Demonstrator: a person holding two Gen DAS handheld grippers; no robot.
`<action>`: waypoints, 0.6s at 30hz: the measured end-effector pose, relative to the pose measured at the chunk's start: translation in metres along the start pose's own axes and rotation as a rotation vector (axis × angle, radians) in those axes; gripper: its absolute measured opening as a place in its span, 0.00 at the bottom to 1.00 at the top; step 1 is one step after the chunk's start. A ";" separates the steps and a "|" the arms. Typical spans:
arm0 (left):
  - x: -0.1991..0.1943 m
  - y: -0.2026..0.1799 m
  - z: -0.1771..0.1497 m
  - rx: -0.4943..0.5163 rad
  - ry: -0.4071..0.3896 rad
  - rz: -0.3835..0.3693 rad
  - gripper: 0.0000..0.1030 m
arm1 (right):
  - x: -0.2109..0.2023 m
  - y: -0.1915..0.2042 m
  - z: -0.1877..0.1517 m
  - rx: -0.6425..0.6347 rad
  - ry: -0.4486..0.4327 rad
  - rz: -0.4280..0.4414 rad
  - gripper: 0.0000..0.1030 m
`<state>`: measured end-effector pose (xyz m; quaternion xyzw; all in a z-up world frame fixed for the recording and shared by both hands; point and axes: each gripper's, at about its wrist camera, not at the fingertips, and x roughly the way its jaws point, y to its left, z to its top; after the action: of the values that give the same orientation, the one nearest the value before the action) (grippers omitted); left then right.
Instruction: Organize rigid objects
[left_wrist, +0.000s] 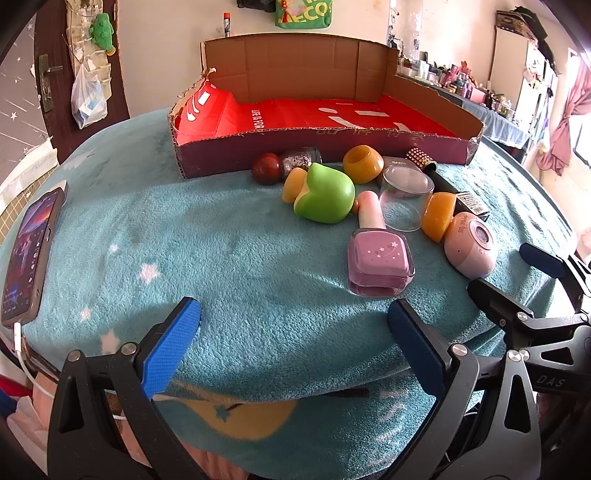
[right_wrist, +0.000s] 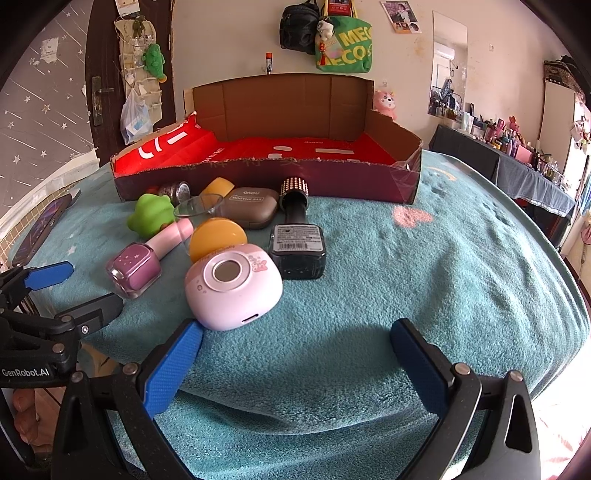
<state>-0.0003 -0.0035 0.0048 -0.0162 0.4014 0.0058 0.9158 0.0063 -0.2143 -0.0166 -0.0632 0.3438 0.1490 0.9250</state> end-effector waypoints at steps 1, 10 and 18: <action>-0.001 -0.002 0.000 0.002 -0.001 0.001 0.99 | 0.000 -0.001 0.000 0.001 0.000 0.005 1.00; -0.006 -0.003 -0.004 0.042 -0.044 -0.024 0.80 | -0.004 0.002 0.000 -0.024 -0.010 0.035 0.93; -0.010 -0.006 0.000 0.031 -0.106 -0.100 0.63 | -0.005 0.015 0.000 -0.095 -0.034 0.078 0.78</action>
<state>-0.0070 -0.0098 0.0125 -0.0219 0.3509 -0.0455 0.9350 -0.0024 -0.2013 -0.0133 -0.0913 0.3227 0.2020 0.9202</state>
